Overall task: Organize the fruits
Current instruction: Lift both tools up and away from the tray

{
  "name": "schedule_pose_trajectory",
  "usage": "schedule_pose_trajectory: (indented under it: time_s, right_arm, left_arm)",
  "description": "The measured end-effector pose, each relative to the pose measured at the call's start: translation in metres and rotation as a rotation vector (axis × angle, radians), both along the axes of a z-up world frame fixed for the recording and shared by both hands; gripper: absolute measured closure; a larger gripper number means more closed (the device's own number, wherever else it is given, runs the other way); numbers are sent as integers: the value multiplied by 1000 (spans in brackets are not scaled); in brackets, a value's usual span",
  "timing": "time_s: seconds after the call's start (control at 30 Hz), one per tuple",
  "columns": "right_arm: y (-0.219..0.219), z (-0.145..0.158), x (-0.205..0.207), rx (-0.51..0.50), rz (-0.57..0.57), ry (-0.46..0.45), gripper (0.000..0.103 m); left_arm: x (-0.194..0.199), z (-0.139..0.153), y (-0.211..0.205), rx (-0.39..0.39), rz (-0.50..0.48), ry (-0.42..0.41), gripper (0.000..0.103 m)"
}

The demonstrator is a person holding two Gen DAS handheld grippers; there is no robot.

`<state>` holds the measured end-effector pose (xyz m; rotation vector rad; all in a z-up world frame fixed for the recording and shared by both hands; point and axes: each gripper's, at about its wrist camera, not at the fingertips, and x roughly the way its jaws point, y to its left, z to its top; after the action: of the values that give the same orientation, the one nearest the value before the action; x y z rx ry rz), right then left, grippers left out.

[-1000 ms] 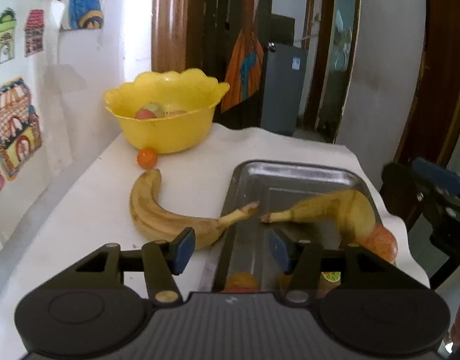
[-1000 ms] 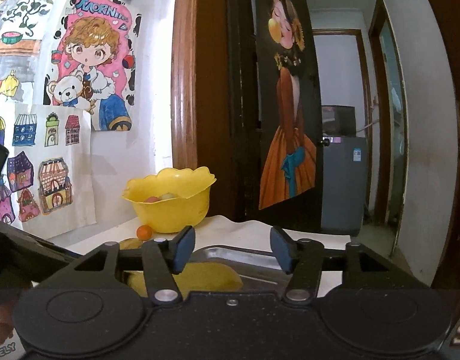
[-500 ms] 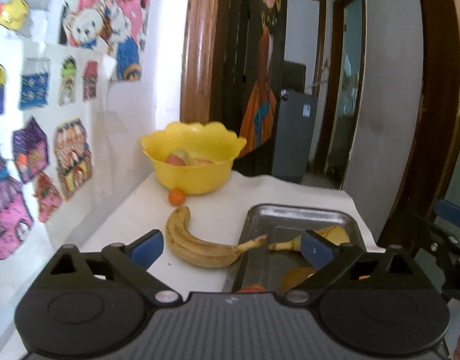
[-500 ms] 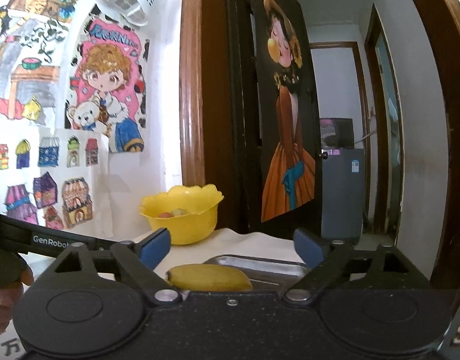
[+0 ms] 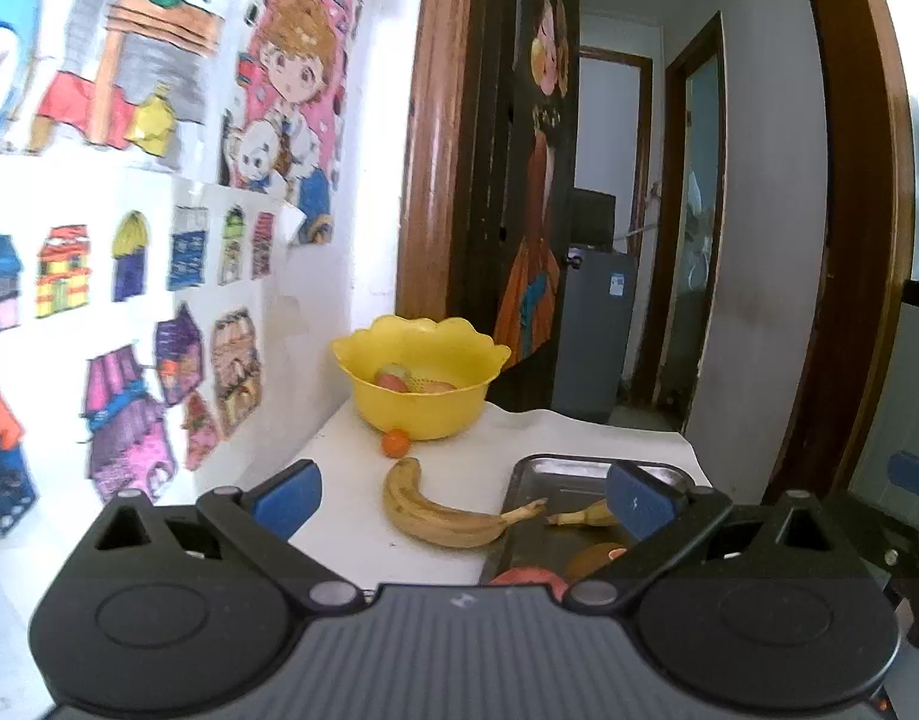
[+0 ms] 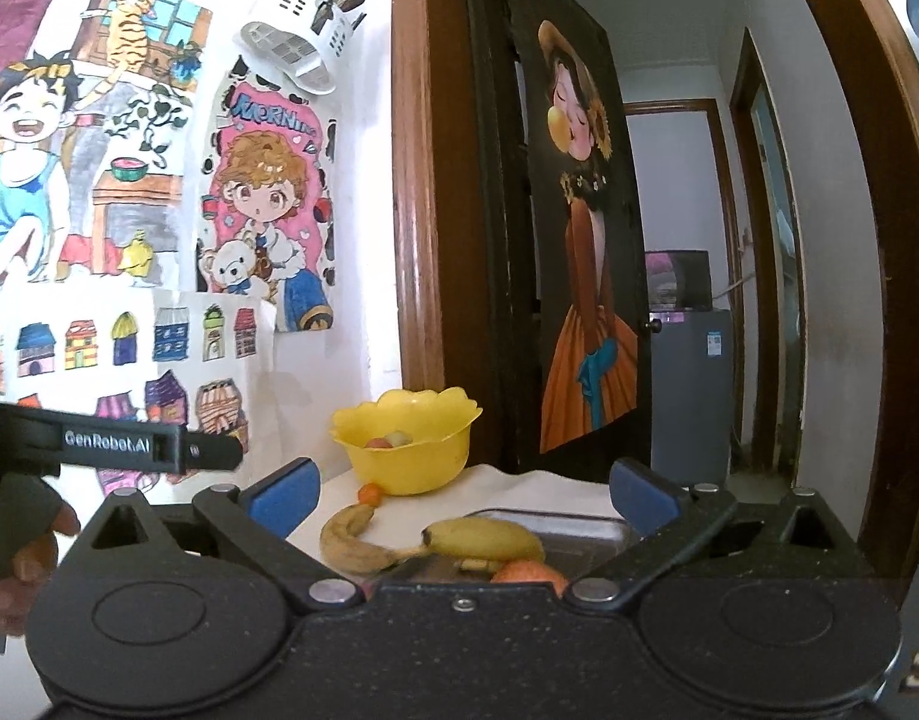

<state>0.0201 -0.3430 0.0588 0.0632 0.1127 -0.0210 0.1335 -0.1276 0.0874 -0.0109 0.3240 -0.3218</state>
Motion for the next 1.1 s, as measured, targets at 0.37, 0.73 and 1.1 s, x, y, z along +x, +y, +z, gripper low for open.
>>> schedule_pose_trajectory:
  time_s: [0.37,0.73,1.1]
  right_arm:
    - [28,-7,-50,5,-46,64,1]
    - [58,-24,-80,22,-54,163,1]
    - [81,-34,-90,29,-33,241,1]
  left_arm:
    - [-45,-5,37,25,8,-12,0]
    - [-83,-28,63,72,9,32,0]
    - [-101,-35,86,99,49,60,0]
